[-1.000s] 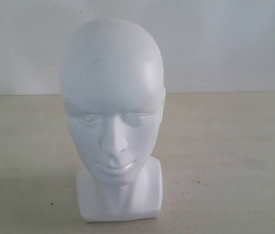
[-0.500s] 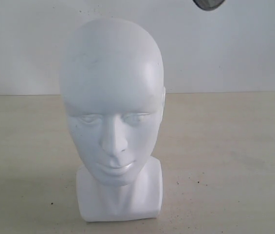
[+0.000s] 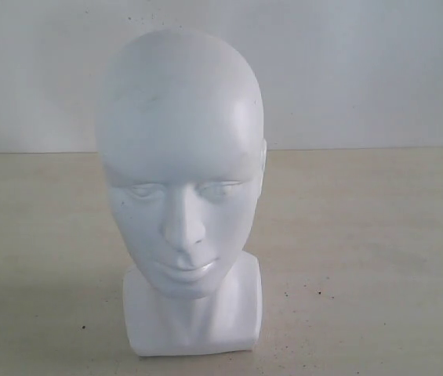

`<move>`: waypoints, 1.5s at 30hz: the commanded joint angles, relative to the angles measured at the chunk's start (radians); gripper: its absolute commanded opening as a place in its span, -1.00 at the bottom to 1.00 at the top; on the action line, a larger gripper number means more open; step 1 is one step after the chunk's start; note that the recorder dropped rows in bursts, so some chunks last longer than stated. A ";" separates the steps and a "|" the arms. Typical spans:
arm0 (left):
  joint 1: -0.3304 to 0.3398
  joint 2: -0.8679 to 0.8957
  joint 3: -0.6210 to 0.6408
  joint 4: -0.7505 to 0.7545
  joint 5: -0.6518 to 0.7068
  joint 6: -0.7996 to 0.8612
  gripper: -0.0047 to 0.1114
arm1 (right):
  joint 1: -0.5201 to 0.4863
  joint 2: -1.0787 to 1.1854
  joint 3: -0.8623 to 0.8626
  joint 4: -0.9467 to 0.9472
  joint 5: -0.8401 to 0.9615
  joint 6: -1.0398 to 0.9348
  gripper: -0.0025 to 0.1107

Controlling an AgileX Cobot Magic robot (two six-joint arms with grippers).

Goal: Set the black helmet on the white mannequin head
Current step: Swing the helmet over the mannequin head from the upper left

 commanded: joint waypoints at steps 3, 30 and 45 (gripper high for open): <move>-0.002 -0.004 0.003 -0.009 0.002 0.009 -0.84 | 0.126 0.123 -0.157 -0.020 -0.098 -0.094 -0.96; -0.002 -0.004 0.003 -0.009 0.002 0.009 -0.84 | 0.200 0.399 -0.255 -0.005 -0.098 -0.119 -0.96; -0.002 -0.004 0.003 -0.009 0.002 0.009 -0.84 | 0.200 0.425 -0.255 -0.063 -0.098 -0.205 -0.96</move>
